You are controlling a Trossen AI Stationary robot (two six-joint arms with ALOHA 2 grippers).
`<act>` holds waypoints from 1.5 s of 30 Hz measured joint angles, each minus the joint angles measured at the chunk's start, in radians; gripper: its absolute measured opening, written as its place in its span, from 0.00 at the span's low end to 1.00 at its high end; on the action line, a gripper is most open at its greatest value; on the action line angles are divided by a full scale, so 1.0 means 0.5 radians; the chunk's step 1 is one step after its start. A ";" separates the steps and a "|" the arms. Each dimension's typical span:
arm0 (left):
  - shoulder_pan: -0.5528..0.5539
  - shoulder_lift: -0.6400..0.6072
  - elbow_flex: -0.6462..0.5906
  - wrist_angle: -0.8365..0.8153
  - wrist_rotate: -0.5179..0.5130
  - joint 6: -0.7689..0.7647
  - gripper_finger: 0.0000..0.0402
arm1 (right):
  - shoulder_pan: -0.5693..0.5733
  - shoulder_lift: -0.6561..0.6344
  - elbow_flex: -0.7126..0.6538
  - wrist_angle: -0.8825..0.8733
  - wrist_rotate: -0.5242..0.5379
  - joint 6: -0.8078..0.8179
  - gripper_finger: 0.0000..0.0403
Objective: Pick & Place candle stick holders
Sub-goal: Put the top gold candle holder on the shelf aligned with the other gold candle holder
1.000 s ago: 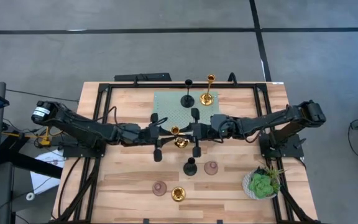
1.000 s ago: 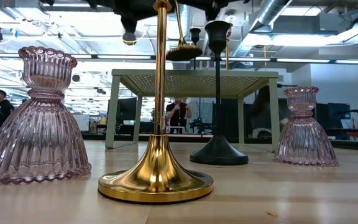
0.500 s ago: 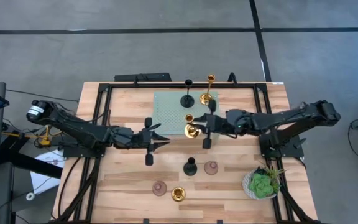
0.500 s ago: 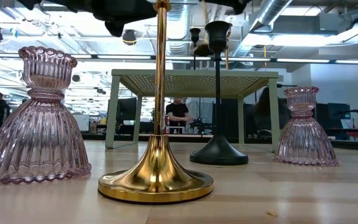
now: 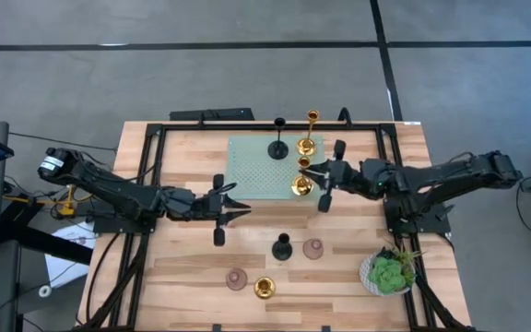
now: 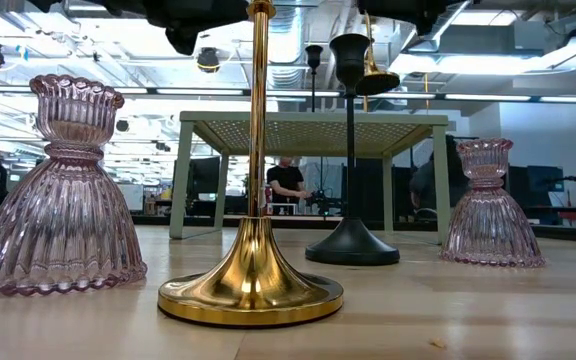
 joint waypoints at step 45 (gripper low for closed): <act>0.001 0.000 0.001 0.000 0.000 -0.001 0.12 | -0.378 -0.080 -0.274 0.034 0.142 0.131 0.07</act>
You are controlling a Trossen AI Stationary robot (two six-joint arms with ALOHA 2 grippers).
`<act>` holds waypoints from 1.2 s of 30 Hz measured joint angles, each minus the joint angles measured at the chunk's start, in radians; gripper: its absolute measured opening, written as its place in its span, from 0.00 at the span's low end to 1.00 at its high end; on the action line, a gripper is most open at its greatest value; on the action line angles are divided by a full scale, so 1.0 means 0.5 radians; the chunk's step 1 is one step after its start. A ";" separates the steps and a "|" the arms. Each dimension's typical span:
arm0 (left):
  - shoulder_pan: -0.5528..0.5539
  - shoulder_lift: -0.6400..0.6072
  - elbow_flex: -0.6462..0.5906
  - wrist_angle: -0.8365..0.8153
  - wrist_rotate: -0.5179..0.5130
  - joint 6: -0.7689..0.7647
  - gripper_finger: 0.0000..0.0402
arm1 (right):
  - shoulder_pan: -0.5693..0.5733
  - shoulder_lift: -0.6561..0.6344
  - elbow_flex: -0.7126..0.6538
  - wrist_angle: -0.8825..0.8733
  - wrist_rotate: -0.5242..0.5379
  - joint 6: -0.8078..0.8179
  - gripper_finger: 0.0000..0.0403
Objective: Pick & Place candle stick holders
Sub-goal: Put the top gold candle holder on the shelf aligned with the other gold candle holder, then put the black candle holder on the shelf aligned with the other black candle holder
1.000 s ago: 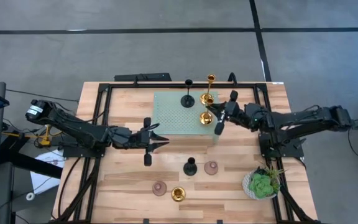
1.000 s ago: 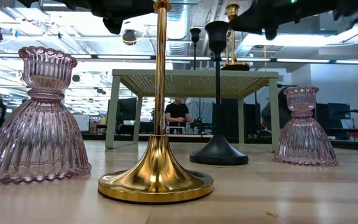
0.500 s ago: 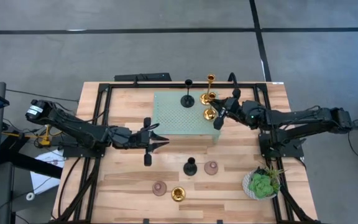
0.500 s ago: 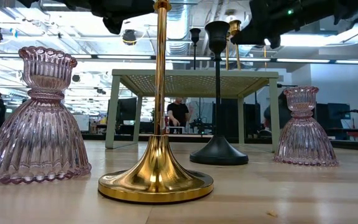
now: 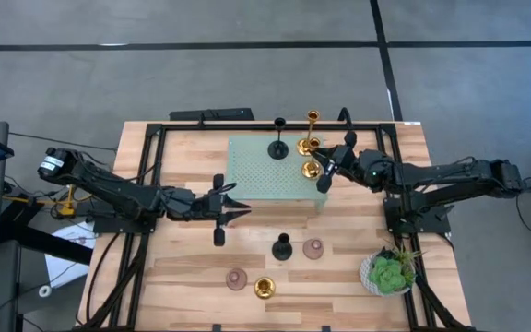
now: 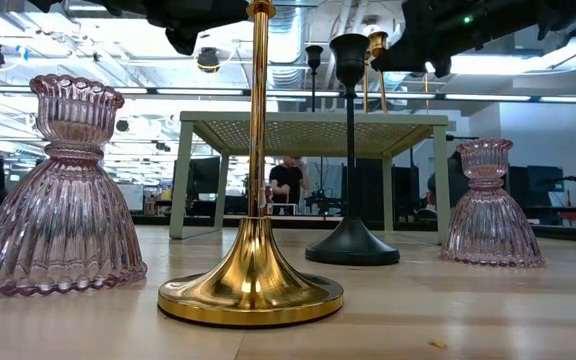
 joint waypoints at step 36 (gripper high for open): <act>-0.003 0.002 0.002 -0.032 0.000 -0.001 0.12 | 0.724 -0.681 -0.002 -0.883 -0.274 0.401 0.29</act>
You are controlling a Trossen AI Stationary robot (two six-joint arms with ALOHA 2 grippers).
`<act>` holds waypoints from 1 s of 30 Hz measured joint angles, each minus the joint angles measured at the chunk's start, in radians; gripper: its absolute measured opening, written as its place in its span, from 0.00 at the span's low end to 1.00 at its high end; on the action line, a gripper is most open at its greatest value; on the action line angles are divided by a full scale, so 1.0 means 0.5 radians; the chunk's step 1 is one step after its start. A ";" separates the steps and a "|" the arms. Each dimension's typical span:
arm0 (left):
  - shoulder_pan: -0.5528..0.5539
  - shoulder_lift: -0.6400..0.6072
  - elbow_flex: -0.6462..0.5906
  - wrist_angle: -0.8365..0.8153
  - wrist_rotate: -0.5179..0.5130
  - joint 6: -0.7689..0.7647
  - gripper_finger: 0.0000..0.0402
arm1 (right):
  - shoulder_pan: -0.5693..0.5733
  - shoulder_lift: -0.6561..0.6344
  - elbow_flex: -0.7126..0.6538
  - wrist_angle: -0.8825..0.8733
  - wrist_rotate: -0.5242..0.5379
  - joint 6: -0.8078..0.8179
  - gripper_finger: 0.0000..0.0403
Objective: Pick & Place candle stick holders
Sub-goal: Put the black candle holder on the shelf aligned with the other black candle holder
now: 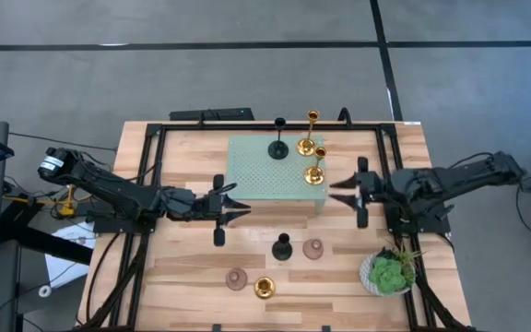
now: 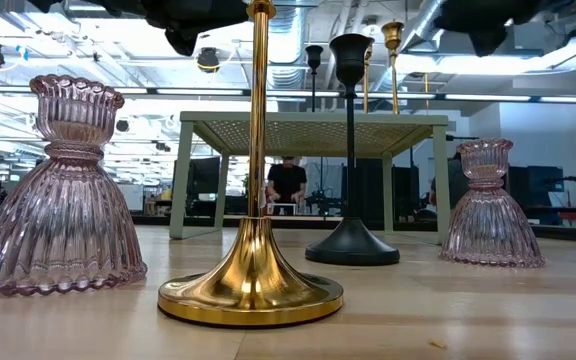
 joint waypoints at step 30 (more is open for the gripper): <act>-0.326 0.000 0.000 -0.361 0.001 0.000 0.12 | 0.483 1.279 0.000 0.830 0.129 0.325 0.29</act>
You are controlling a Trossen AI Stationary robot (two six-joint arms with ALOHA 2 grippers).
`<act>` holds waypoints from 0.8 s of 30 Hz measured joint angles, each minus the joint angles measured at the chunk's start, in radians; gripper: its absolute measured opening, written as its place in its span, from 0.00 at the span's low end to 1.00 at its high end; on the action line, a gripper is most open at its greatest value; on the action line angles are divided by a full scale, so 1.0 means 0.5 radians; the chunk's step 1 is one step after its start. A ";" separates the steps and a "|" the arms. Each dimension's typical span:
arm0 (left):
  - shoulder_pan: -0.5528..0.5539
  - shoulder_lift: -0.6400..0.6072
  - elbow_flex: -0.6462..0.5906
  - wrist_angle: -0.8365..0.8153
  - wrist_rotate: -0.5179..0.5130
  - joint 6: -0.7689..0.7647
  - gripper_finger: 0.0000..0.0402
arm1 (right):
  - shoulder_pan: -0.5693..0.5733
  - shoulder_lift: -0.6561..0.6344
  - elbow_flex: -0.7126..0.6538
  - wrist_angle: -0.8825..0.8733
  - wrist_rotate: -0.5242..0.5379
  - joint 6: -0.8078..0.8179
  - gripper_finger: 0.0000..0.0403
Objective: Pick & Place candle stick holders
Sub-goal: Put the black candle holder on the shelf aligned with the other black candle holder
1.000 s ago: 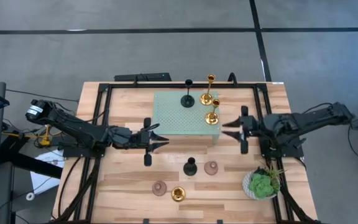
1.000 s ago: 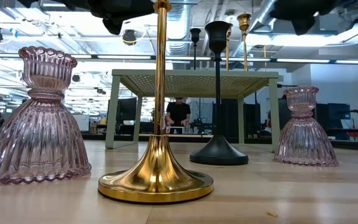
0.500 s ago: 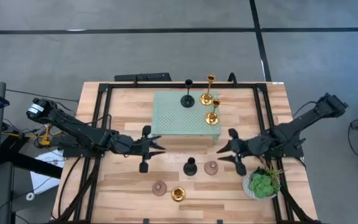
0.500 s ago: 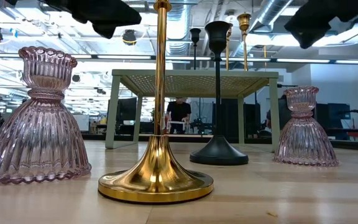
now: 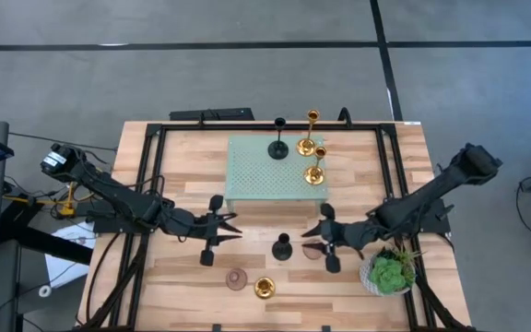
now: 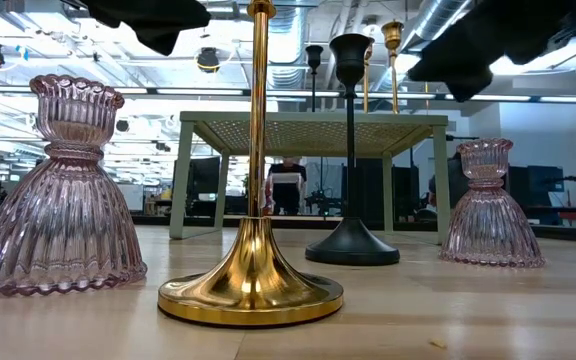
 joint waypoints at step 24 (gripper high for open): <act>0.000 0.000 0.000 0.000 -0.001 0.000 0.12 | -0.197 0.767 0.249 0.517 -0.183 0.002 0.29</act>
